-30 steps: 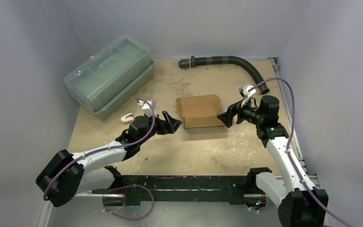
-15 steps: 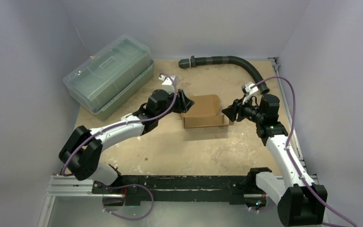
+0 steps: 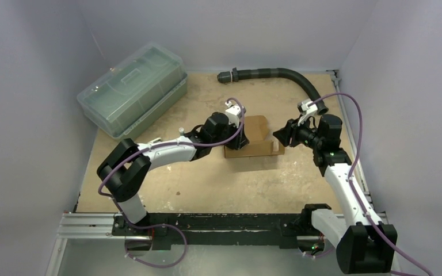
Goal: Fold the paper box
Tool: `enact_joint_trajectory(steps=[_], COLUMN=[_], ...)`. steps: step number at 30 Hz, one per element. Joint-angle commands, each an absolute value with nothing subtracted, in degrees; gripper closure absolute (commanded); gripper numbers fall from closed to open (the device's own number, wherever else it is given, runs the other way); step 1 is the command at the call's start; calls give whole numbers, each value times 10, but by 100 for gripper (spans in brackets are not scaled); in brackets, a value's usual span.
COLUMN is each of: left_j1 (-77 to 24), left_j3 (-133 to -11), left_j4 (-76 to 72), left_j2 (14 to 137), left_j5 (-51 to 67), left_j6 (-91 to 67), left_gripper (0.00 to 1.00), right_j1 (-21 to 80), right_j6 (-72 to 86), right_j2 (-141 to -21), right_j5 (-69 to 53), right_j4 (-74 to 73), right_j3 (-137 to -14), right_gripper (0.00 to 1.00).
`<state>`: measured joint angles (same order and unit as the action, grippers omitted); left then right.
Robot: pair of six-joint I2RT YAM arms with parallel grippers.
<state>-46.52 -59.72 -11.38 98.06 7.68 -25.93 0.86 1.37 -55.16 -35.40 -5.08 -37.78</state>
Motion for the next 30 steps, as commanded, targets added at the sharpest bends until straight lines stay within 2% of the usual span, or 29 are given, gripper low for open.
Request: enact_joint_trajectory(steps=[1, 6, 12, 19, 26, 28, 30], left_j1=[-480, -498, -508, -518, -524, -526, -526], left_j3=[-581, -551, -511, -489, -479, -478, -476], left_j4=[-151, -171, -201, -215, -232, -233, -233], left_j2=[971, 969, 956, 953, 962, 962, 960], left_j5=[101, 105, 102, 96, 96, 95, 92], left_j6=[-263, -282, -309, -325, -336, -337, -337], left_gripper=[75, 75, 75, 75, 75, 75, 75], right_j1=[4, 3, 3, 3, 3, 3, 2], right_j6=[21, 23, 18, -42, -92, -75, -64], right_j2=[-561, -573, -606, -694, -791, -825, -862], right_j5=[-346, -355, -384, -417, -421, -423, -435], right_j4=[-39, -42, -51, -109, -155, -140, -133], right_j3=[-387, -389, -393, -435, -513, -535, -560], right_gripper=[55, 49, 25, 8, 5, 6, 12])
